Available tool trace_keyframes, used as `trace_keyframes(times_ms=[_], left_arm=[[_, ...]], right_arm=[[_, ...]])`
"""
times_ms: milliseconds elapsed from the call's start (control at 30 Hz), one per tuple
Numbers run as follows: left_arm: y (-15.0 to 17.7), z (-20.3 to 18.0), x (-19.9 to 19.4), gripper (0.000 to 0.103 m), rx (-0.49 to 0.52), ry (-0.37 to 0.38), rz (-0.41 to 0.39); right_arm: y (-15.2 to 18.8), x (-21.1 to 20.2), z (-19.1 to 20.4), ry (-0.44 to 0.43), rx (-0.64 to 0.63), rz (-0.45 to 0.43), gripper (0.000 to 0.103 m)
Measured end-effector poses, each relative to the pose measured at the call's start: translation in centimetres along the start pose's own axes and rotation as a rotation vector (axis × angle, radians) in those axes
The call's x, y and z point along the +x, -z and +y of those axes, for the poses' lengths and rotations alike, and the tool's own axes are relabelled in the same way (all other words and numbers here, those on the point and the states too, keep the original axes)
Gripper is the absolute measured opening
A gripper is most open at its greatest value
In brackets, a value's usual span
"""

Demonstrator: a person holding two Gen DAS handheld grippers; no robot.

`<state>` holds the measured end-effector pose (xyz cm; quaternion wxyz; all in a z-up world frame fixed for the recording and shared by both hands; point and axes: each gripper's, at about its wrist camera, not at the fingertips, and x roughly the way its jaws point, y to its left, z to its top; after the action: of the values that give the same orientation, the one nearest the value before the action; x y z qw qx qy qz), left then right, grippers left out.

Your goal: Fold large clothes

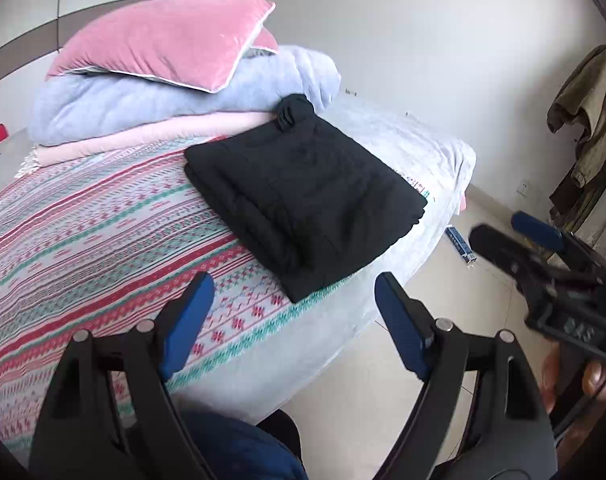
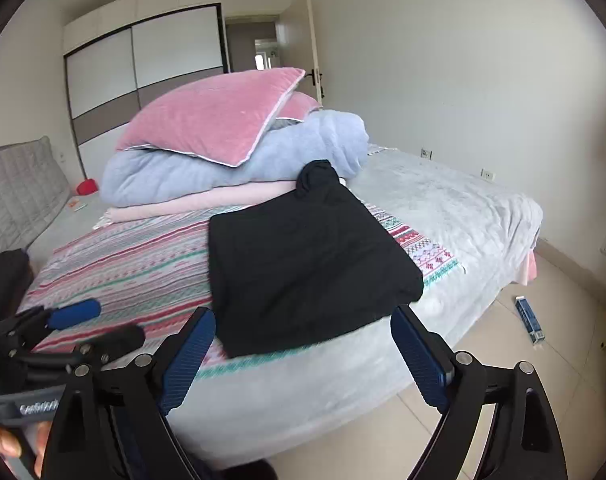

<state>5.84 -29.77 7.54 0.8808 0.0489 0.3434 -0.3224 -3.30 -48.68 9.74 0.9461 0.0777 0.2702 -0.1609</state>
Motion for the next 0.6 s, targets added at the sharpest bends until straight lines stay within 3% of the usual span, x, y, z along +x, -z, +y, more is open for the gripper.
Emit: trace_keyframes(times_ms=[167,333,600], left_arm=[[1.4,-0.1,-2.2,0.083,0.001,0.001,0.005],[2.3,0.5,-4.2,0.084,0.009,-0.049,-0.035],[2.3,2.6,-7.4,0.095,0.014,-0.076,-0.107]], right_arm=[[2.1,-2.5,1.5,0.037,-0.014,0.009,0.094],[3.7,-4.2,2.5,0.071,0.015,0.022,0.094],[4.2,-6.1,5.7,0.161,0.044,0.027,0.097]])
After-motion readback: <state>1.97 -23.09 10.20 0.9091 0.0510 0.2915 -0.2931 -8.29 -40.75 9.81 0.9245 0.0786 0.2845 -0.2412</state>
